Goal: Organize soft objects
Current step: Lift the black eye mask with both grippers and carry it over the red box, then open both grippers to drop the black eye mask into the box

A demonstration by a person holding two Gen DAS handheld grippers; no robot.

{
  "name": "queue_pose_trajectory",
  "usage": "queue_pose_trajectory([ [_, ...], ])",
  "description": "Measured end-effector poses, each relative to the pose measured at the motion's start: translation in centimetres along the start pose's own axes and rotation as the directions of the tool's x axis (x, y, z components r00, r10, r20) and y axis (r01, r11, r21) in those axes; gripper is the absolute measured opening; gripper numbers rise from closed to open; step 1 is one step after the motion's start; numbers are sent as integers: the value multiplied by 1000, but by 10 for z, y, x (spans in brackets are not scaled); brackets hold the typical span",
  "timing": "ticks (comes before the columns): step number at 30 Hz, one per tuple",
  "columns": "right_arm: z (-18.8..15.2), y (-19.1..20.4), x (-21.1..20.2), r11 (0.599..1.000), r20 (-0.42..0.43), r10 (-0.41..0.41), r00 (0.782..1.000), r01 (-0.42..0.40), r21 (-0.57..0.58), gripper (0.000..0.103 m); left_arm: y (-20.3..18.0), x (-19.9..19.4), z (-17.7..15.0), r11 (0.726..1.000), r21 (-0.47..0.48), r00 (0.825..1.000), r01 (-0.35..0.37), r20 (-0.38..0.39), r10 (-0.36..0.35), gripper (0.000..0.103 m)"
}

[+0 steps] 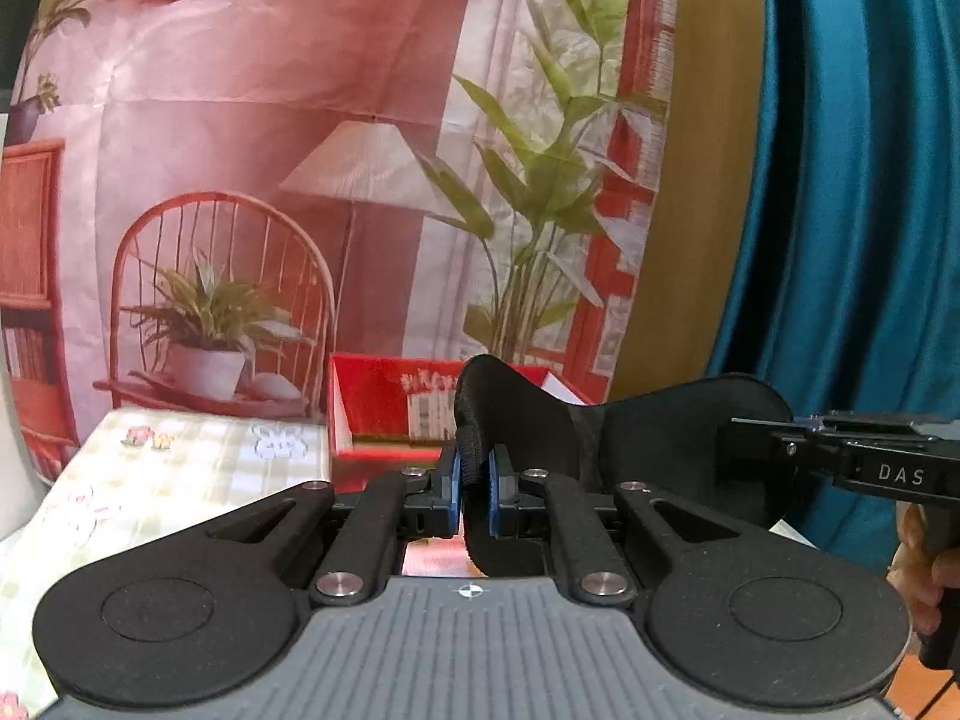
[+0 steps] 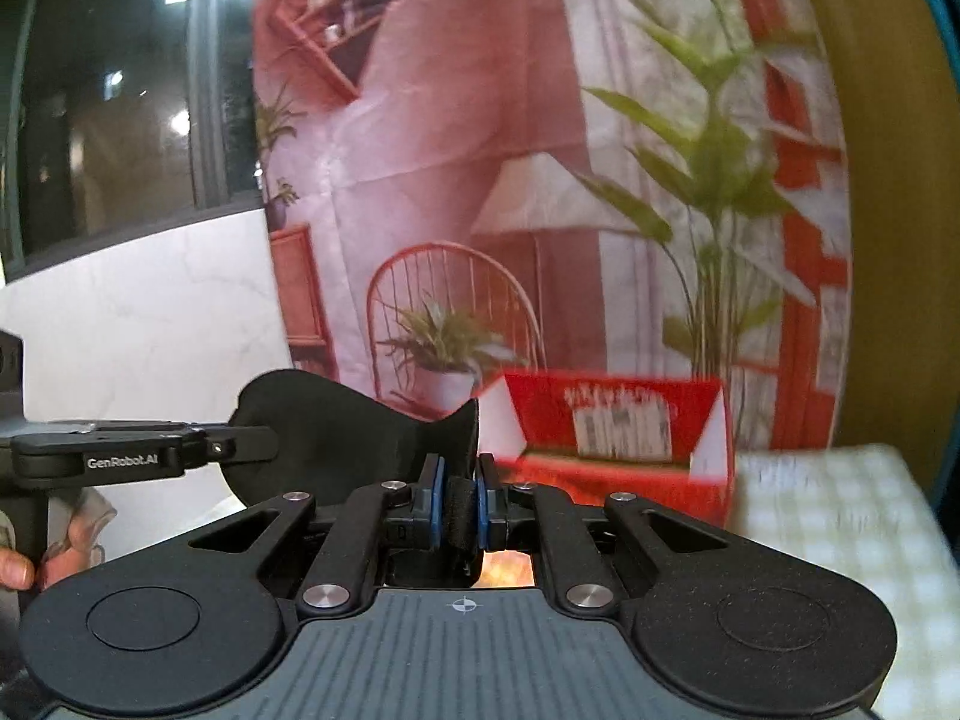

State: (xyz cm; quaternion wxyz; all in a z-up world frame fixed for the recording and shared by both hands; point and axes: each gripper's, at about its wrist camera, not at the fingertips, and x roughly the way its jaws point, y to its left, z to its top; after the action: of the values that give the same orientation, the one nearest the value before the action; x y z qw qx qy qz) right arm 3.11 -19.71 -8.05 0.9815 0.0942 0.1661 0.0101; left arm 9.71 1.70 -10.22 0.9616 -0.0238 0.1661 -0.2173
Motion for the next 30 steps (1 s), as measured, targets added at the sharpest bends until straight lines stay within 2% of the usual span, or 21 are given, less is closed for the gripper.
queue_pose_trajectory([
  [6, 38, -18, 50, 996, 7, -9, 1000, 9, -94, 10, 2, 61, 42, 999, 33, 1000, -23, -11, 23, 10],
  [9, 54, -39, 83, 997, 3, -28, 1000, 28, -69, 10, 4, 93, 60, 997, 36, 998, -63, -23, 64, 10],
  [12, 60, -62, 115, 998, 1, -46, 999, 46, -34, 10, 11, 130, 71, 997, -14, 995, -81, -68, 80, 10],
  [18, 47, -101, 177, 995, -82, -102, 991, 102, -8, 10, 24, 198, 60, 992, -40, 976, -117, -188, 107, 10],
  [24, 18, -130, 211, 986, -172, -136, 976, 151, 75, 11, 28, 230, 36, 993, -25, 956, -113, -274, 102, 11],
  [27, 9, -136, 215, 980, -185, -157, 970, 177, 94, 15, 31, 236, 29, 995, -26, 950, -98, -300, 85, 15],
  [29, 5, -137, 213, 974, -174, -195, 965, 211, 78, 25, 32, 238, 27, 995, -21, 948, -94, -309, 83, 26],
  [30, 3, -137, 212, 972, -172, -210, 963, 225, 74, 26, 33, 238, 27, 995, -18, 946, -97, -313, 87, 31],
])
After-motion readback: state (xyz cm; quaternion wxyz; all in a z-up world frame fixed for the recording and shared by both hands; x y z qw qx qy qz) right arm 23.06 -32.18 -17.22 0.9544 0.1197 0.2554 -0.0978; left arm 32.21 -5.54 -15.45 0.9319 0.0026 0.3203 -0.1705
